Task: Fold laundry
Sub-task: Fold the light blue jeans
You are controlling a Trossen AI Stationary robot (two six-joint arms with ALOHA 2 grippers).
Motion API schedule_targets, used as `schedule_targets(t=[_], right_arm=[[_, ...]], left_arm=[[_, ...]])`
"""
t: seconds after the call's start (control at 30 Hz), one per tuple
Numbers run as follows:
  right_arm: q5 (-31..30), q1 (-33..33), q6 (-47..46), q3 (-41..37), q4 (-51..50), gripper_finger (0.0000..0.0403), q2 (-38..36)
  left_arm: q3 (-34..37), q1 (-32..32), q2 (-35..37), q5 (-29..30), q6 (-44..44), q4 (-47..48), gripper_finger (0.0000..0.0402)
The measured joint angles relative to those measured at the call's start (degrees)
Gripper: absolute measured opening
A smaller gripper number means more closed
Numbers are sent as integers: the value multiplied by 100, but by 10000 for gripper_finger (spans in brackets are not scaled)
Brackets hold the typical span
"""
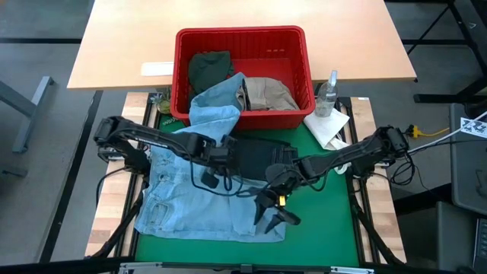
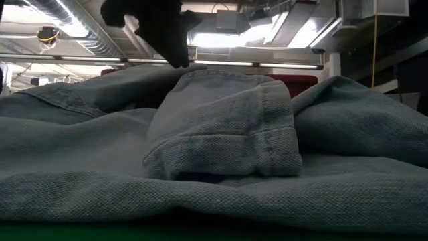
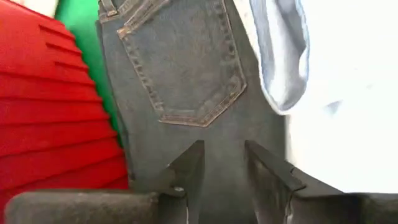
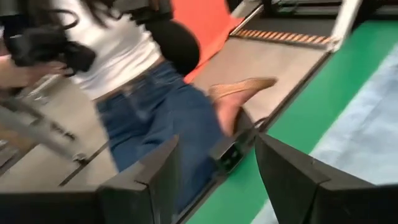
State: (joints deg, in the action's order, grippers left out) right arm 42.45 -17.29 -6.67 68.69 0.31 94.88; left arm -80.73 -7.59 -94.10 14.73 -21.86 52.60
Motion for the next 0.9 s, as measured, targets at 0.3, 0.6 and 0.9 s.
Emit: schedule_targets(t=[0.3, 0.6, 0.9], right_arm=[[-905, -2, 704, 0, -2310, 205, -552], [-3346, -497, 152, -7, -4391, 205, -710], [-4579, -1180, -953, -4, -4161, 205, -444]], left_arm=[[17, -59, -51, -816, 844, -1023, 113], [33, -68, -51, -1283, 1127, -1802, 155], [37, -68, -51, -1297, 1125, -2275, 187]])
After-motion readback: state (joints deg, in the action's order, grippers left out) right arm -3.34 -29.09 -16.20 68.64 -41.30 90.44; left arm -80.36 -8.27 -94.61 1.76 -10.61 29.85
